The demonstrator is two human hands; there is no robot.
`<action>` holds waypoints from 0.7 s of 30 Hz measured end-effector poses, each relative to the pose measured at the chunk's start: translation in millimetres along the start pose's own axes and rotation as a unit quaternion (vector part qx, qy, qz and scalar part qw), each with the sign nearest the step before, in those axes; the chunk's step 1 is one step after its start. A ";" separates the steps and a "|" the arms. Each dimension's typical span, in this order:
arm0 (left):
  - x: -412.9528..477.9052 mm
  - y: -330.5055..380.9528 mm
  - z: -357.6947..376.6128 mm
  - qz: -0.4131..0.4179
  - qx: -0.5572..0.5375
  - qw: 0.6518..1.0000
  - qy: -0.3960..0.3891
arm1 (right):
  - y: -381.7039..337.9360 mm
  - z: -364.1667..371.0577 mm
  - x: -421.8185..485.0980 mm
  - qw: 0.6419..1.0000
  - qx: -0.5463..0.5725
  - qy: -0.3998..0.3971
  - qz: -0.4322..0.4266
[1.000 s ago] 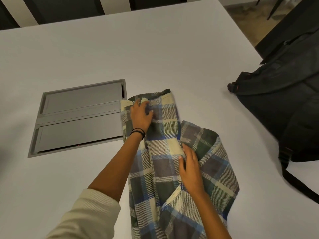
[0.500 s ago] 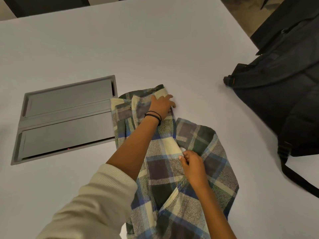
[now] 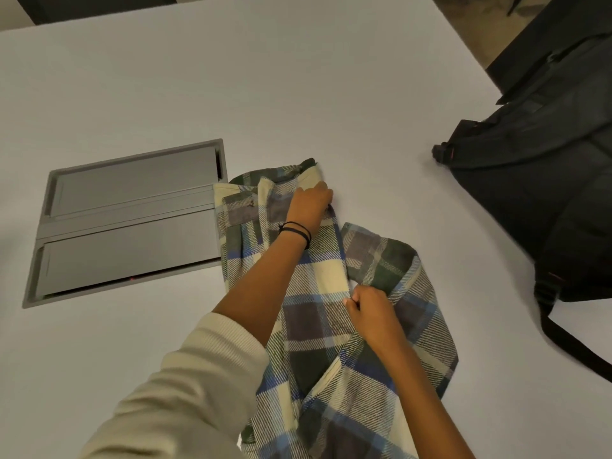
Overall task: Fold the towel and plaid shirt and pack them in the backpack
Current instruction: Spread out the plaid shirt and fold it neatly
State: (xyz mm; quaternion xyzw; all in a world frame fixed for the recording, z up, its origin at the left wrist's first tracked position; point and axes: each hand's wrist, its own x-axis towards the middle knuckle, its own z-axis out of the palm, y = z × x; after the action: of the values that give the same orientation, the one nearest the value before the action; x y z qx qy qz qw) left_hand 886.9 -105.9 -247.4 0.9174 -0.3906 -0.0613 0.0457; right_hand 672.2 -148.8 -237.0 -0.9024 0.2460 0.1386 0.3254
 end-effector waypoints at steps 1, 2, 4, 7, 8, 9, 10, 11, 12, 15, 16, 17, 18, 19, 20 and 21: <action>-3.7 0.5 -0.6 -0.013 -0.024 1.000 0.011 | -3.1 1.0 -1.4 1.000 0.001 0.021 -0.006; -8.0 1.1 -1.1 -0.024 -0.038 0.999 0.027 | -3.8 3.6 -3.1 0.998 0.021 0.052 -0.008; -20.3 4.2 -3.4 -0.029 -0.058 0.996 0.058 | -8.1 7.0 -11.6 0.990 0.059 0.122 -0.027; -47.1 5.0 -1.2 -0.014 -0.089 0.993 0.080 | -12.9 16.8 -20.4 0.976 0.047 0.172 -0.125; -56.5 3.5 1.8 -0.010 -0.086 0.993 0.083 | -16.2 20.3 -21.3 0.973 0.019 0.160 -0.164; -65.4 1.8 6.0 -0.008 -0.078 0.993 0.083 | -16.1 26.8 -19.7 0.970 -0.009 0.142 -0.196; -73.8 0.2 11.1 -0.007 -0.065 0.995 0.081 | -16.2 32.8 -17.5 0.972 -0.031 0.108 -0.206; -82.1 -1.4 15.6 -0.006 -0.047 0.996 0.076 | -16.2 38.6 -14.6 0.973 -0.050 0.085 -0.207; -89.6 -3.0 20.7 -0.005 -0.029 0.997 0.066 | -14.8 44.1 -12.3 0.975 -0.063 0.071 -0.201; -106.1 -10.9 35.8 -0.015 -0.003 0.999 0.043 | -8.3 57.4 -7.5 0.976 -0.105 0.057 -0.180; -108.8 -13.3 39.3 -0.028 -0.007 0.999 0.039 | -6.4 59.3 -7.3 0.977 -0.112 0.050 -0.174; -110.3 -15.0 41.1 -0.043 -0.016 0.998 0.033 | -4.8 60.7 -6.9 0.977 -0.119 0.049 -0.171; -111.0 -15.7 41.5 -0.054 -0.024 0.998 0.030 | -4.3 60.9 -6.5 0.977 -0.125 0.043 -0.166; -110.9 -15.8 40.6 -0.060 -0.031 0.997 0.028 | -3.9 61.2 -6.1 0.977 -0.131 0.039 -0.163; -110.1 -15.6 39.9 -0.061 -0.036 0.997 0.024 | -3.3 62.3 -5.5 0.977 -0.138 0.036 -0.160; -109.6 -15.1 38.1 -0.064 -0.041 0.997 0.012 | -3.2 63.0 -5.2 0.976 -0.143 0.038 -0.163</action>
State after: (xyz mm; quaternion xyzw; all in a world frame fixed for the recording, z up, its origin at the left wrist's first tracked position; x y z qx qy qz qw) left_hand 816.6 -17.7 -278.6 0.9385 -0.3277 -0.0691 0.0837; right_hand 663.9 -103.5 -280.4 -0.9721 0.0856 0.0834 0.2018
